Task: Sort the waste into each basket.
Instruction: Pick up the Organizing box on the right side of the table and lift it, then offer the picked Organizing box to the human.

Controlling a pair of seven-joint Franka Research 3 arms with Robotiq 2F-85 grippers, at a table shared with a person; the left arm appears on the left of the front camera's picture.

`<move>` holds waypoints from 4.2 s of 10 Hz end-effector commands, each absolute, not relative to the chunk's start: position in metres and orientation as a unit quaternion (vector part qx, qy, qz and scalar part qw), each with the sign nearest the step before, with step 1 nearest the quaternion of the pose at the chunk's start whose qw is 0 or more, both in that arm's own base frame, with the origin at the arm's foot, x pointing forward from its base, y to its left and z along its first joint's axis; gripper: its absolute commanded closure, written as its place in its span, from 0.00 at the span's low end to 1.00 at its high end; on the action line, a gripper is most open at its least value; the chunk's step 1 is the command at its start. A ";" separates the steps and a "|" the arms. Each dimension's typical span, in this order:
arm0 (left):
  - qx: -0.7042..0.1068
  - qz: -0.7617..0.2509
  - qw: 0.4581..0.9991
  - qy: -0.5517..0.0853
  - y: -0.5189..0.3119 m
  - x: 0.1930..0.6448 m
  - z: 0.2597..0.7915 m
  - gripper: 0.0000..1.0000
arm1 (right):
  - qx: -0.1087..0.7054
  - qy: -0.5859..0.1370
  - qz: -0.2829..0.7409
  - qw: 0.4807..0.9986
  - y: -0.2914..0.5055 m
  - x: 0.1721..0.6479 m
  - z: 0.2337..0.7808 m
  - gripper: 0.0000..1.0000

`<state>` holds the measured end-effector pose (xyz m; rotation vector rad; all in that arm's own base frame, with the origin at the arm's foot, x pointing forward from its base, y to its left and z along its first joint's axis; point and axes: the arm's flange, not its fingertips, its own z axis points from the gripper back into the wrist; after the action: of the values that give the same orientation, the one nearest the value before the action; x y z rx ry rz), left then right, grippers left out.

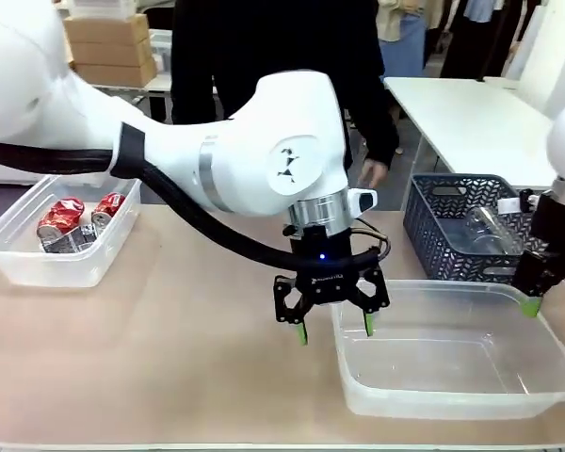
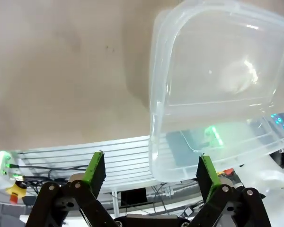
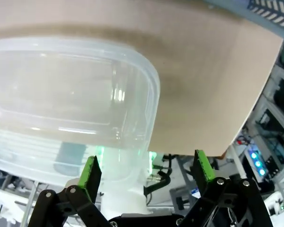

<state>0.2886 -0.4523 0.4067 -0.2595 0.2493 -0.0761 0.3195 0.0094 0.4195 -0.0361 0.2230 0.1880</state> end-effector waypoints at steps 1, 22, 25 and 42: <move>-0.127 -0.040 0.982 0.131 -0.454 0.285 0.403 0.00 | -0.020 0.110 0.094 0.989 0.011 0.320 0.420 0.00; -0.106 -0.037 0.992 0.054 -0.459 0.288 0.372 1.00 | 0.033 0.172 -0.015 0.984 0.007 0.295 0.346 1.00; -0.117 -0.028 0.992 0.048 -0.420 0.292 0.407 1.00 | -0.001 0.190 -0.034 0.981 0.030 0.294 0.391 1.00; -0.141 0.066 0.987 -0.035 -0.255 0.341 0.517 1.00 | 0.100 0.171 0.039 0.979 0.180 0.433 0.524 1.00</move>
<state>0.3426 -0.2564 0.5154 -0.2599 -0.0670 0.0910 0.4362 0.1795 0.5242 0.1971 0.3484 0.0751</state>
